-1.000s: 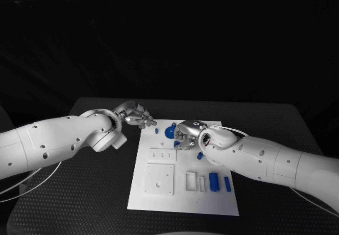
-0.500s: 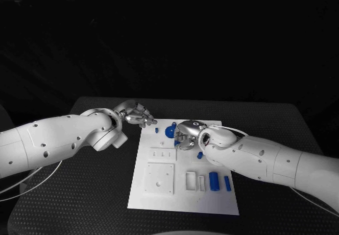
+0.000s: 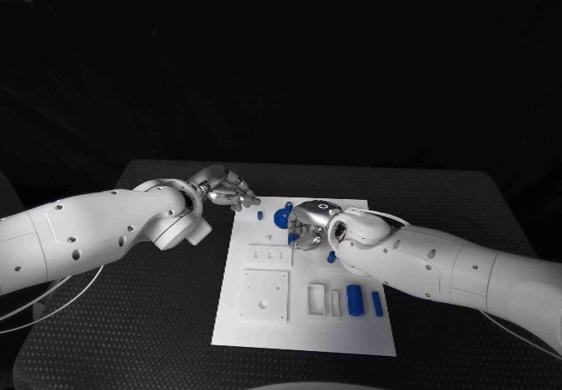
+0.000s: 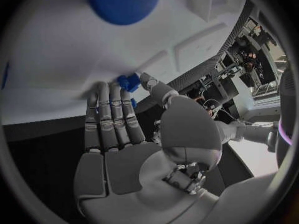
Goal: Assemble the parts on the task board
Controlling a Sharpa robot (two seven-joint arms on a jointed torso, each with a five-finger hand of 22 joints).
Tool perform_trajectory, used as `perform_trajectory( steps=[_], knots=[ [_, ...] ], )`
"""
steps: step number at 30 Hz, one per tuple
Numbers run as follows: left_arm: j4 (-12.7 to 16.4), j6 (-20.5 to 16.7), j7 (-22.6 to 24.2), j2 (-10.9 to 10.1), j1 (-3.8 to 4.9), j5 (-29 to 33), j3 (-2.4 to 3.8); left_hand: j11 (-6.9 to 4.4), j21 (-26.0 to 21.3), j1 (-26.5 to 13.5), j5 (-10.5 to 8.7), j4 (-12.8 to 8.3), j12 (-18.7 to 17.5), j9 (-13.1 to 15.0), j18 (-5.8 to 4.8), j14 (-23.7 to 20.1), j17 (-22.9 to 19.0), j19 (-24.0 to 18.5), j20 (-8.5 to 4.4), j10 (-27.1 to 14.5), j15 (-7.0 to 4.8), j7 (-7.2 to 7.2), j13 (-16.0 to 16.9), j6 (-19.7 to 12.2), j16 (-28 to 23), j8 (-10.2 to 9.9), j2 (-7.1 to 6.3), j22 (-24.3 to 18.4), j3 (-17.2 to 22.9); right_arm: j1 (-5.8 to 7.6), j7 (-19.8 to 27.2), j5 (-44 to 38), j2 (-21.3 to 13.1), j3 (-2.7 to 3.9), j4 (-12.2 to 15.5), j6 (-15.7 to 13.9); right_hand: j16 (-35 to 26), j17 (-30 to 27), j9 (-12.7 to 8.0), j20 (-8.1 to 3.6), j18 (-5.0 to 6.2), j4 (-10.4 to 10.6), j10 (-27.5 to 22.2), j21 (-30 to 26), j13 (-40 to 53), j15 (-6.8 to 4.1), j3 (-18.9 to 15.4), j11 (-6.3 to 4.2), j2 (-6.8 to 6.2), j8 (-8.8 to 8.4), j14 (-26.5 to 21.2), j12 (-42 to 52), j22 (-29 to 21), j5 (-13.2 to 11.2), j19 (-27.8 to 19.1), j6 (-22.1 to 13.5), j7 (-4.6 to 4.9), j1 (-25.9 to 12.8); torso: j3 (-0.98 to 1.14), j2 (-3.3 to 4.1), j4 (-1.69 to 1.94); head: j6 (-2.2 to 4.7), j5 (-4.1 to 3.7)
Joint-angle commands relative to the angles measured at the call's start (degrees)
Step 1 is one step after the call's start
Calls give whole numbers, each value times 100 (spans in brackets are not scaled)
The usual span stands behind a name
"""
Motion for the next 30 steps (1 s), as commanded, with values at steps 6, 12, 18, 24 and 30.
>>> perform_trajectory(
  steps=[6,12,18,24,30],
  knots=[
    [13,3,55,4,16,62,4,1,-37,-16,26,3,-41,-12,-4,31,11,20,13,17,20,12,-9,-11,-46,32,40,11,-19,-4,-26,-140,9,-11,-22,86,-36,16,-7,15,71,-23,-42,-28,-5,10,-3,-2,2,-22,-27,15,23,16,-11,1,18,-2,-3,1,-2,1,-2],
    [3,8,51,8,16,62,4,1,-40,-17,27,8,-42,-15,-4,32,16,20,13,17,20,12,-9,-13,-50,33,51,12,-17,-5,-3,-140,14,-12,-8,48,-30,36,-11,13,78,79,1,-44,-10,-15,300,-23,99,0,17,46,49,-271,47,73,-21,107,-3,4,-2,-2,-3],
    [-8,16,45,10,17,62,4,1,-43,-17,28,12,-44,-17,-4,34,22,21,13,19,20,13,-9,-14,-55,35,64,14,-14,-5,24,-92,15,-12,6,-38,-29,50,-8,2,78,259,56,-57,-19,-37,709,-44,159,27,72,68,77,-430,110,157,-62,156,-6,1,1,-8,-9],
    [-13,20,46,14,17,64,4,1,-45,-13,29,12,-45,-19,-4,36,27,22,13,20,19,13,-9,-15,-59,37,73,16,-12,-5,17,-68,21,-12,14,11,-26,57,-3,0,78,309,73,-57,-23,-43,786,-50,151,36,90,73,92,-419,127,177,-69,126,-8,3,5,-9,-13],
    [-21,32,49,16,18,83,4,1,-48,-9,29,9,-46,-20,-4,37,31,21,12,20,19,13,-9,-17,-62,37,74,18,-12,-5,12,-65,17,-12,12,-26,-33,60,-3,-6,78,306,79,-69,-31,-47,880,-53,174,35,93,69,105,-347,129,184,-72,140,-9,3,-2,-11,-8]
  ],
)
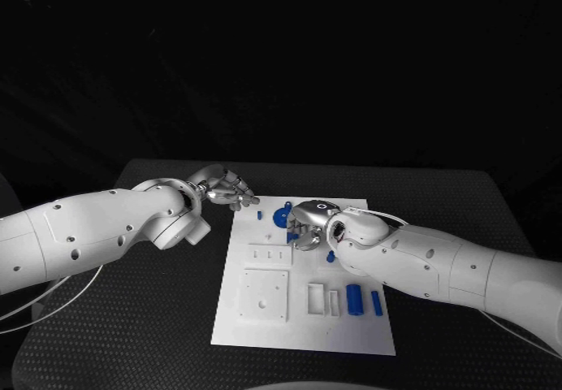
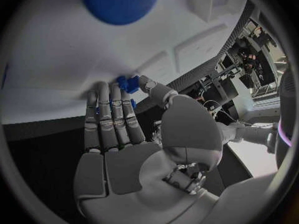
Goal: Assemble the parts on the task board
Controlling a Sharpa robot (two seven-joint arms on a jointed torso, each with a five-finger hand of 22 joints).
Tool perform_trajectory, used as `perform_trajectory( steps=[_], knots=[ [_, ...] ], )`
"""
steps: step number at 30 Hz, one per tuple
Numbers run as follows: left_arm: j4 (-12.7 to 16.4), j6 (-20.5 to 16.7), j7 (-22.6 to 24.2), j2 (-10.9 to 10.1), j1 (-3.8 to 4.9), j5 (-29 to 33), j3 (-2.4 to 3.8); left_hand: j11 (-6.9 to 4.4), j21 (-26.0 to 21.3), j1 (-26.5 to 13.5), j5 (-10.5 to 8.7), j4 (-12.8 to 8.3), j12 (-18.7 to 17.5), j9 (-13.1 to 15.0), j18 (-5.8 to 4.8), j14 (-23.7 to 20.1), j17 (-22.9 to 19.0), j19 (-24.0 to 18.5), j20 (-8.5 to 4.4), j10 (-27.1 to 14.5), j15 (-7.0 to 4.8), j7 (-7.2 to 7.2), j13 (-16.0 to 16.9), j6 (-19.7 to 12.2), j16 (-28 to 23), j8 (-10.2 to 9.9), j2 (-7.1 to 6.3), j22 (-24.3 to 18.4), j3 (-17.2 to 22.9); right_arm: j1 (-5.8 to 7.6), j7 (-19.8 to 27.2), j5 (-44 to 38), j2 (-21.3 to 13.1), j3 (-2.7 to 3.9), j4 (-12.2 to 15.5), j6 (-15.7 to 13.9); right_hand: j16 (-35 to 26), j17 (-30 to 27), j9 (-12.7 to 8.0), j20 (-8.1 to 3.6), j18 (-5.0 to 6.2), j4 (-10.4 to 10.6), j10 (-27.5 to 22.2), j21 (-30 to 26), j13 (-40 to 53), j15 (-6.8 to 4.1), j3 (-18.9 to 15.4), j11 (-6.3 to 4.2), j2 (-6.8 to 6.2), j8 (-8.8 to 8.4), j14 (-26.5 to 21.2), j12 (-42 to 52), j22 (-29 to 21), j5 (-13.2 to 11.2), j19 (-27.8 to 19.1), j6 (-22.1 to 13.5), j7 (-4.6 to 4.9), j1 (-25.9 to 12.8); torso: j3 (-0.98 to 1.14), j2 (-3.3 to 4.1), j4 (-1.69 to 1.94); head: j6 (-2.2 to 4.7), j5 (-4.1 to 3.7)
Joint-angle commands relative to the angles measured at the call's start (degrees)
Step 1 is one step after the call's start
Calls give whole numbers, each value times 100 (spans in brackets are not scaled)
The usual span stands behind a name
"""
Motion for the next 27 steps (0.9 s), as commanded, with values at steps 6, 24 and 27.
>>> perform_trajectory(
  steps=[6,24,27],
  knots=[
    [-19,34,52,11,17,55,3,2,-29,12,28,9,-27,-12,-4,37,9,20,13,18,20,15,-6,-21,-45,37,50,10,-15,-3,-19,111,-10,-2,30,-146,-38,14,12,-2,78,17,42,-31,-14,-3,85,-10,31,17,56,17,26,160,31,41,-5,-29,-1,-1,-4,0,5],
    [-78,23,75,4,17,55,3,5,-38,18,28,4,-35,-18,-6,34,21,16,15,12,22,19,-8,-32,-59,37,44,15,-18,-2,115,416,-104,-1,142,-566,-54,22,17,3,78,31,39,-58,-34,9,164,-4,36,20,53,1,63,349,30,53,-8,-144,2,-3,-2,28,6],
    [-90,36,84,-3,17,79,3,6,-39,17,28,4,-36,-18,-6,34,21,15,15,11,22,19,-9,-32,-60,37,44,15,-18,-1,162,479,-167,2,207,-619,-54,23,17,3,78,32,39,-58,-35,9,163,-4,34,20,53,1,64,350,30,53,-8,-147,-2,-5,-3,39,6]
  ],
)
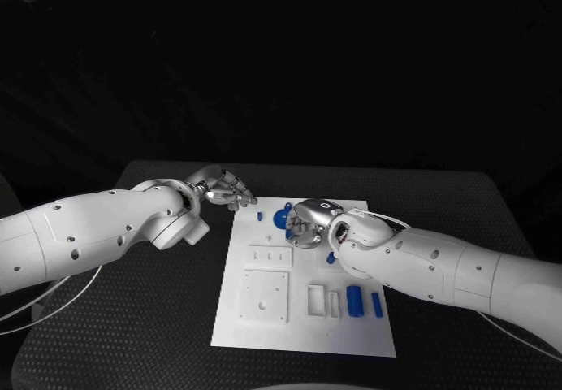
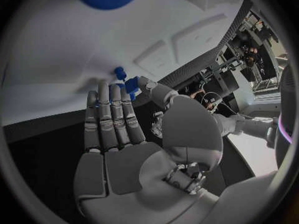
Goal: Assemble the parts on the task board
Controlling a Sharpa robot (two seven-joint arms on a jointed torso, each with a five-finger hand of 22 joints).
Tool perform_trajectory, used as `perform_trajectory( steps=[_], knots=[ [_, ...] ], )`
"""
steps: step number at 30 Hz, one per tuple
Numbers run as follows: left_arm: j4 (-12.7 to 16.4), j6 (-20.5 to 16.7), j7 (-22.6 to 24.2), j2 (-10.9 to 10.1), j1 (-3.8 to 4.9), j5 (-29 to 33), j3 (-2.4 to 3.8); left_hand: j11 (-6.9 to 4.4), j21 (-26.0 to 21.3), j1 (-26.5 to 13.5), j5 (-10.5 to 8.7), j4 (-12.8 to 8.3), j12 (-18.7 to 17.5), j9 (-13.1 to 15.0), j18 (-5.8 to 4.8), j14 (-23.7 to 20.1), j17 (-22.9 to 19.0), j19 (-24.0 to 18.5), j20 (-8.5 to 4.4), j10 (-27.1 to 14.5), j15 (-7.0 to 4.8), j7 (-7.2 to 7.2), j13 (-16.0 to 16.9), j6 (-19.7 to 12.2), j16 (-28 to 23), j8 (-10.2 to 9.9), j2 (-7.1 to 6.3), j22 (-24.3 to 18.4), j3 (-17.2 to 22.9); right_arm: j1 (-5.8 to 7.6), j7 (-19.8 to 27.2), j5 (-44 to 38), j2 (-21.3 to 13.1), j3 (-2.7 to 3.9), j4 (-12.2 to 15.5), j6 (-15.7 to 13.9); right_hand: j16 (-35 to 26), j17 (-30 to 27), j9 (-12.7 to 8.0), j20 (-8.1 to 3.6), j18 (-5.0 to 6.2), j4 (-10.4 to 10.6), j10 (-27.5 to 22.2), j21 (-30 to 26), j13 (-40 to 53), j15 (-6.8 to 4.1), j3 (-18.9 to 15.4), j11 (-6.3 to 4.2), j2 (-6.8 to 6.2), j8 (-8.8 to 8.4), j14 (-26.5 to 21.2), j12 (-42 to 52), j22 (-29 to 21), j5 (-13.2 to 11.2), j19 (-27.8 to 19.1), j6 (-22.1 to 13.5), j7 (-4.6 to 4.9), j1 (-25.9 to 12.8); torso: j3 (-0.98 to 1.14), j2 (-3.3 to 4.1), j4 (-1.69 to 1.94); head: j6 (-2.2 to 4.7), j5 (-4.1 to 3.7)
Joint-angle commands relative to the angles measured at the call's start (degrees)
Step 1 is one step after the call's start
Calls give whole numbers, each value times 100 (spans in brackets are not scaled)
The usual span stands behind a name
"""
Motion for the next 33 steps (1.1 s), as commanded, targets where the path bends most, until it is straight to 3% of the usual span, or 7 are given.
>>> perform_trajectory(
  steps=[1,8,16,18,23,27,33],
  knots=[
    [-8,41,79,-3,16,87,4,6,-39,17,28,4,-36,-8,-7,34,5,15,15,11,22,19,-10,-32,-38,37,44,6,-18,1,149,168,-71,3,83,-220,-31,8,-11,3,78,6,39,-37,-6,-12,11,-4,5,16,32,1,9,30,30,43,3,-54,-2,-3,-1,17,3],
    [-23,128,74,-10,19,338,4,6,-50,-26,18,38,-38,-16,-13,40,24,14,19,19,25,18,-9,-31,-53,45,37,14,-34,37,213,275,-239,46,305,-279,-32,10,-10,4,79,7,41,-39,-8,-9,-4,-4,-17,17,33,0,15,40,31,43,5,-80,0,-1,-7,49,11],
    [-35,391,-38,-18,20,913,-3,-4,-83,-158,-74,199,-45,-40,-11,63,92,27,13,44,17,7,-6,-20,-96,72,15,39,-53,125,188,373,-557,152,768,-320,-31,12,-8,1,79,1,46,-39,-9,-9,-7,-6,-25,19,38,1,20,55,36,47,4,-84,0,-6,-12,114,26],
    [-27,510,-116,-14,21,1102,-17,-6,-105,-253,-166,330,-54,-56,-8,70,126,34,9,49,14,5,-6,-23,-123,81,-25,49,-55,154,183,388,-634,178,890,-340,-31,13,-8,-1,79,-4,47,-40,-10,-9,-3,-7,-26,19,39,0,21,63,37,47,4,-79,0,-3,-18,132,29],
    [14,870,-306,3,21,1519,-32,-11,-170,-475,-638,750,-76,-99,2,88,231,52,2,62,6,1,-3,-33,-198,109,-189,89,-58,195,178,436,-823,261,1171,-385,-30,14,-7,-3,79,-12,49,-42,-11,-9,-3,-8,-43,20,41,0,24,74,39,48,5,-79,1,-5,-22,186,38],
    [40,1062,-411,24,21,1760,-40,-8,-200,-628,-683,987,-89,-115,4,84,276,48,5,57,13,7,-1,-54,-230,114,-320,110,-114,197,182,486,-948,332,1349,-408,-30,15,-7,-4,79,-17,51,-43,-12,-9,-4,-9,-56,21,43,0,26,79,41,49,5,-79,4,-4,-9,232,52],
    [70,1133,-510,79,21,1896,-45,4,-231,-804,-689,1279,-113,-129,11,64,316,32,14,35,23,21,-2,-94,-262,108,-437,129,-166,197,194,511,-1067,378,1548,-430,-31,16,-6,-4,79,-19,53,-44,-13,-8,-8,-9,-76,21,45,-1,29,86,45,50,7,-84,8,-2,-14,277,99]
  ],
)
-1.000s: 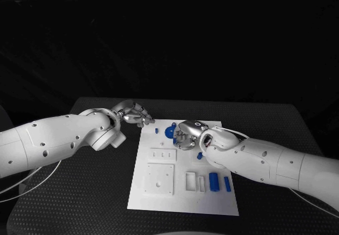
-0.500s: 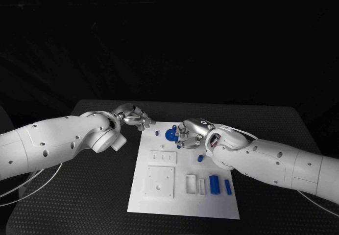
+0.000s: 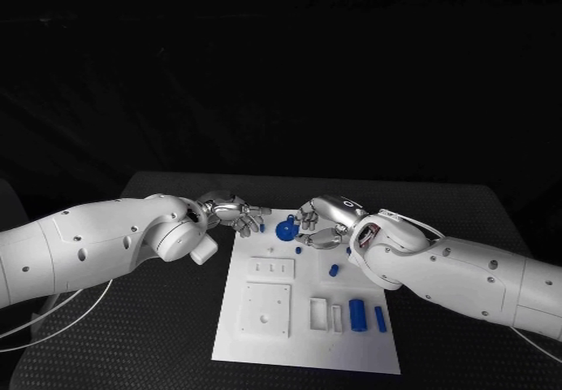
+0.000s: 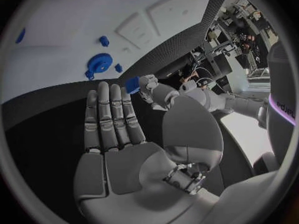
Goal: Assemble the parts on the task board
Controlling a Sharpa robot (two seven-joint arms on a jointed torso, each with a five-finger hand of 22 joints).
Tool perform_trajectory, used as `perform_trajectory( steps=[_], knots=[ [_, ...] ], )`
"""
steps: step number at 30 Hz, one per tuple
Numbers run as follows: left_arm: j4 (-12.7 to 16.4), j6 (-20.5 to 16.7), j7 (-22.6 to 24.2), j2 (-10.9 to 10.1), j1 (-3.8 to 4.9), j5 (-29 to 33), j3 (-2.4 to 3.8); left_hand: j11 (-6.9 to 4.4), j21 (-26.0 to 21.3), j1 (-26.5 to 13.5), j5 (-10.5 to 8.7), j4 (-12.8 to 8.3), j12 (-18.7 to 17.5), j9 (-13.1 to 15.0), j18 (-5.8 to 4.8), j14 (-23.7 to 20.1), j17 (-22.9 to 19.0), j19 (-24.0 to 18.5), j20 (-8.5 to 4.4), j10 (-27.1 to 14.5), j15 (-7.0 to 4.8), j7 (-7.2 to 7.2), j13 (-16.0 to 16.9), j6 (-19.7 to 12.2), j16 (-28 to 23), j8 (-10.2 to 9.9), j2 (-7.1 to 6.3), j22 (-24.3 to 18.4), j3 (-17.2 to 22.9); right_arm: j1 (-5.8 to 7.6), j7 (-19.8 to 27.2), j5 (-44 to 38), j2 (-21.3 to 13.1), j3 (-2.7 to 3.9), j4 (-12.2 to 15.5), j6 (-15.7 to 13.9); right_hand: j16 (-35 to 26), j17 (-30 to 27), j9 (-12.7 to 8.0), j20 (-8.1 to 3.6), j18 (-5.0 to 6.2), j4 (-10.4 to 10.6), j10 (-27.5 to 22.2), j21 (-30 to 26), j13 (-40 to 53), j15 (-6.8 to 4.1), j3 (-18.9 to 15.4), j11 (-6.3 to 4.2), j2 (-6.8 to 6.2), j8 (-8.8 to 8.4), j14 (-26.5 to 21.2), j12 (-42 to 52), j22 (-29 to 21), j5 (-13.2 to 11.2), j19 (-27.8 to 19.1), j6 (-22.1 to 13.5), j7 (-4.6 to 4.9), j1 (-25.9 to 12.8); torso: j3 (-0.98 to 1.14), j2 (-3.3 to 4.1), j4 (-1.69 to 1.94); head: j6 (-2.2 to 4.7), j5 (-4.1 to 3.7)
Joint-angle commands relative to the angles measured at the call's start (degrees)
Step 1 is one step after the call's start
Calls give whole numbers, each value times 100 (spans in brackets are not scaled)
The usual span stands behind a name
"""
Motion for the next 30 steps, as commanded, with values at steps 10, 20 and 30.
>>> perform_trajectory(
  steps=[10,20,30],
  knots=[
    [105,285,-279,163,15,365,-3,60,-95,-92,-32,367,-105,-55,25,-45,65,-38,35,-72,46,40,-16,-153,-116,-20,-59,42,-205,-1,55,66,-69,28,213,-72,-31,8,0,-5,78,-20,34,-26,-11,-7,-7,12,-31,25,46,-2,13,39,48,44,15,-26,2,8,12,61,50],
    [176,444,-425,246,15,223,-11,66,-124,80,-34,456,-119,-91,30,-59,103,-54,56,-72,65,47,-12,-158,-157,-18,-48,72,-295,-1,53,67,-49,29,265,-78,-32,8,0,-5,78,-22,34,-28,-12,-6,-8,12,-40,24,46,-3,14,48,49,43,16,-26,-8,12,10,50,67],
    [177,451,-432,305,15,197,-14,27,-129,277,-27,501,-87,-94,29,-5,151,-38,53,4,49,3,10,-66,-142,38,10,101,-283,-1,55,67,-29,30,308,-45,-32,8,0,-5,78,-23,35,-29,-13,-5,-9,12,-45,25,47,-4,15,54,49,43,17,-25,-7,13,15,32,61]
  ],
)
